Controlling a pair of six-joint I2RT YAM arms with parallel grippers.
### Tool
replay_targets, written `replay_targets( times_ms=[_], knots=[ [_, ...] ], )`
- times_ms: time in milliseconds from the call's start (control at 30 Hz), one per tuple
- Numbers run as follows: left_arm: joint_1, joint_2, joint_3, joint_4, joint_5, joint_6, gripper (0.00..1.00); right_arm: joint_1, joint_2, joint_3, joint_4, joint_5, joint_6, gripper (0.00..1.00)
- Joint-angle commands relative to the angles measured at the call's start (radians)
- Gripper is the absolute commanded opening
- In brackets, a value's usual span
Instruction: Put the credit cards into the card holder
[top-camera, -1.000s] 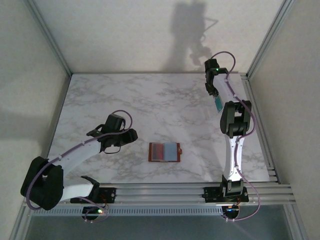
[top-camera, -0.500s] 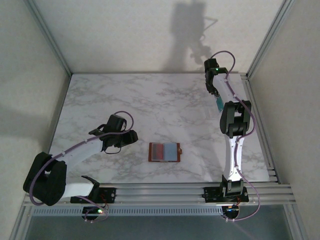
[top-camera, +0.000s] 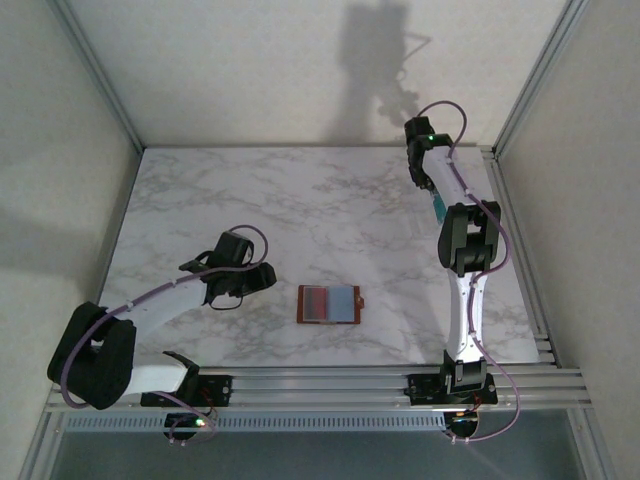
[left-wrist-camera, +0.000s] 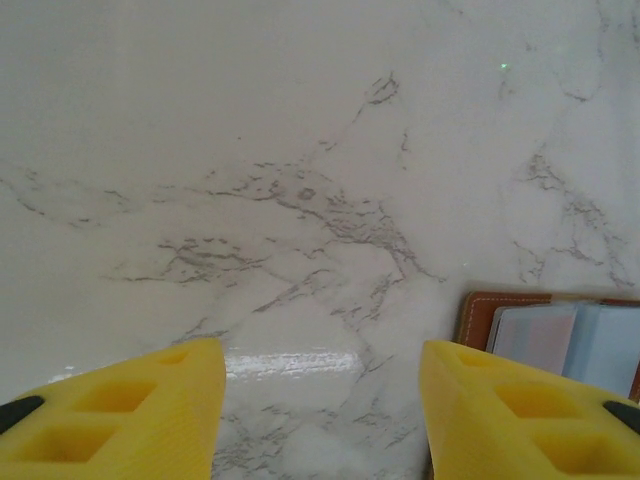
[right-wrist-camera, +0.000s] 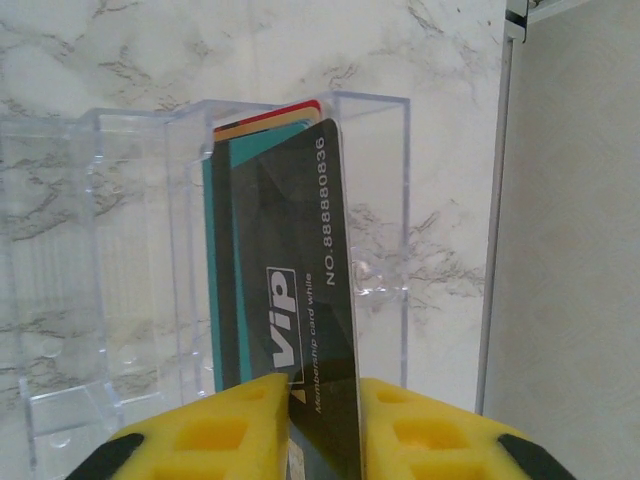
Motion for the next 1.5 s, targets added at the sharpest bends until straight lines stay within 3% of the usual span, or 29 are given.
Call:
replay_targets(
  times_ms=[0,300,800,967,1167,1333,1467],
  knots=[
    [-0.009,0.013,-0.007,0.001,-0.007,0.0,0.53,-0.001,-0.03,0.029,-0.033,0.019,0.002,0.2],
    [-0.017,0.021,-0.013,0.015,-0.008,-0.01,0.53,0.003,-0.042,0.076,-0.098,-0.125,0.055,0.08],
    [-0.046,-0.067,0.008,-0.022,-0.027,-0.033,0.54,0.015,-0.172,0.032,-0.102,-0.217,0.186,0.0],
    [-0.083,-0.089,0.069,-0.097,-0.125,0.004,0.55,0.014,-0.38,-0.196,0.002,-0.439,0.303,0.0],
    [-0.104,-0.113,0.075,0.029,0.1,-0.03,0.56,0.015,-0.626,-0.452,0.081,-0.716,0.446,0.0],
    [-0.116,-0.175,0.073,0.186,0.269,-0.133,0.58,0.015,-0.823,-0.677,0.189,-1.032,0.588,0.0],
    [-0.117,-0.189,0.098,0.273,0.336,-0.204,0.59,0.016,-0.918,-0.83,0.308,-1.311,0.717,0.0]
  ],
)
